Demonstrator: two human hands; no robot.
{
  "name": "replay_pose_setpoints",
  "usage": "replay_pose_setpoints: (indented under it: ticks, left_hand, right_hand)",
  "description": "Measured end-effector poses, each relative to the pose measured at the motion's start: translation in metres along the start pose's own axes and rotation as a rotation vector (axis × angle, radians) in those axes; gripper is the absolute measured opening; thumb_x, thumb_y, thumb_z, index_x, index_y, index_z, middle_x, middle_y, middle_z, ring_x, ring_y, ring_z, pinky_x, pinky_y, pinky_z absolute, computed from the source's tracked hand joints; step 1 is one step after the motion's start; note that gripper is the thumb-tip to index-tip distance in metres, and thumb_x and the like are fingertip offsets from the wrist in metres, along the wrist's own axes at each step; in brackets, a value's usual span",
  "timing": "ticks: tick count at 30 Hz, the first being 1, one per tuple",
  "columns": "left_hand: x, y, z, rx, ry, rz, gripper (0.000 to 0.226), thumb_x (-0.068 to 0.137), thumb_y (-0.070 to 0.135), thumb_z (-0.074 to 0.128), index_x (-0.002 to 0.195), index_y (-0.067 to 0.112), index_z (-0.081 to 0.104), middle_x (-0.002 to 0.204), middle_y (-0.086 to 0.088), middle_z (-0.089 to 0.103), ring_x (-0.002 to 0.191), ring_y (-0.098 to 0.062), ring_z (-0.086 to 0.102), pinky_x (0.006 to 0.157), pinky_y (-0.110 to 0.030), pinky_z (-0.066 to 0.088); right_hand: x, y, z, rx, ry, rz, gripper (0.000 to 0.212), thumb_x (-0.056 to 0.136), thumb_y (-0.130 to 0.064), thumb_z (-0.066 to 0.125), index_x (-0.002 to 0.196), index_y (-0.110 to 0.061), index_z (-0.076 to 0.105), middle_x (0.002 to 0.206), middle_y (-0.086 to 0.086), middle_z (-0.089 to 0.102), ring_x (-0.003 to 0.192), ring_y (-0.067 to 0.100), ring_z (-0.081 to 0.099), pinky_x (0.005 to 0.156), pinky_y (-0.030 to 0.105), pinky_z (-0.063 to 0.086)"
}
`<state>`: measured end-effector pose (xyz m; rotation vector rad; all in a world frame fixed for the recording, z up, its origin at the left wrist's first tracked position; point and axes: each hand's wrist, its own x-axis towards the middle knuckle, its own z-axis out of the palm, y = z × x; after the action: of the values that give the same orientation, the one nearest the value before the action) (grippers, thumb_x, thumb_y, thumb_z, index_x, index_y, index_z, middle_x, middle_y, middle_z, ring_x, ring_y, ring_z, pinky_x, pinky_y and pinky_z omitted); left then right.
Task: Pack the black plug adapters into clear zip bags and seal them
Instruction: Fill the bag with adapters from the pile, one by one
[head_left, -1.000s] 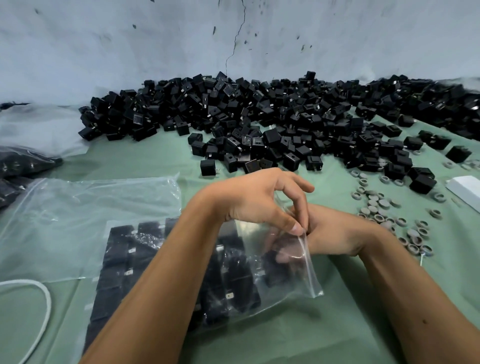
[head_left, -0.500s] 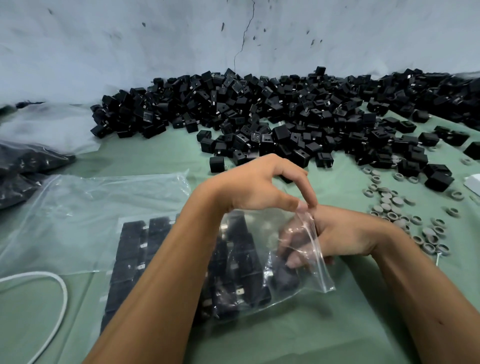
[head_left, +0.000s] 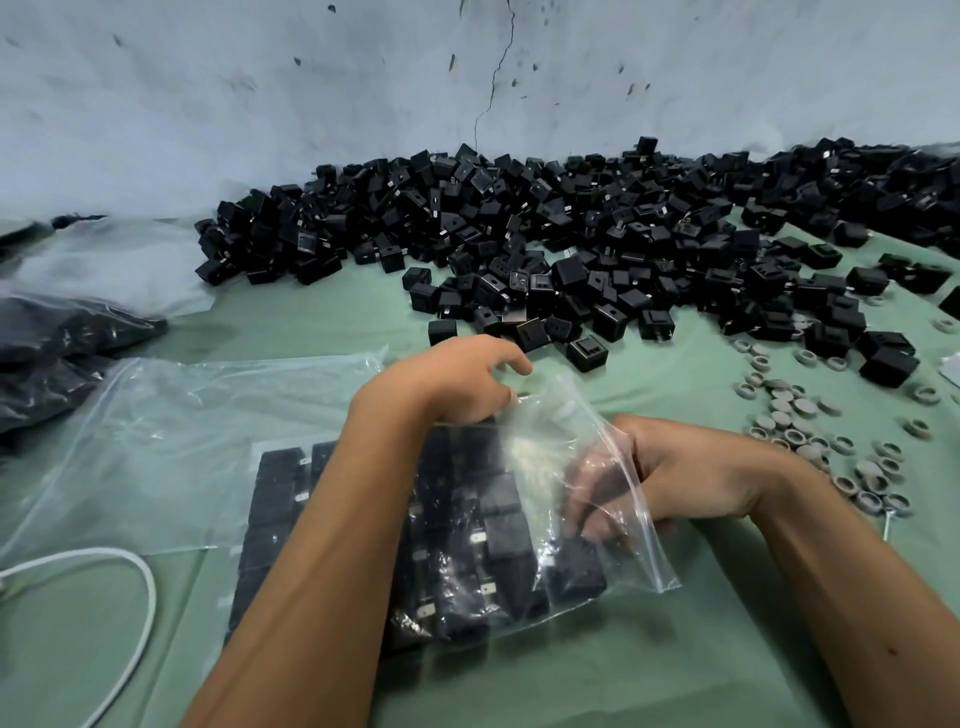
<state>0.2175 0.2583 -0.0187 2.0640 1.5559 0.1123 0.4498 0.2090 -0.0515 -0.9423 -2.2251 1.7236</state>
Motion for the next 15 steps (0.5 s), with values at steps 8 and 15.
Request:
replay_pose_setpoints:
  ticks: [8, 15]
  left_hand:
    - [-0.006, -0.008, -0.007, -0.024, 0.048, -0.051, 0.032, 0.100, 0.030, 0.064, 0.130, 0.042, 0.061, 0.151, 0.001, 0.047, 0.128, -0.023, 0.050, 0.103, -0.036, 0.040]
    - [-0.005, -0.004, -0.003, -0.058, 0.065, -0.006, 0.029, 0.100, 0.029, 0.064, 0.126, 0.042, 0.063, 0.146, 0.002, 0.051, 0.119, -0.019, 0.055, 0.101, -0.035, 0.044]
  right_hand:
    - [0.000, 0.010, -0.010, 0.038, 0.040, -0.011, 0.012, 0.097, -0.011, 0.070, 0.097, -0.001, 0.077, 0.083, 0.013, 0.076, 0.068, 0.018, 0.067, 0.060, 0.031, 0.053]
    - [0.016, 0.027, -0.013, -0.219, 1.081, -0.013, 0.010, 0.095, -0.021, 0.072, 0.087, -0.025, 0.076, 0.082, -0.005, 0.071, 0.069, 0.001, 0.058, 0.063, 0.015, 0.046]
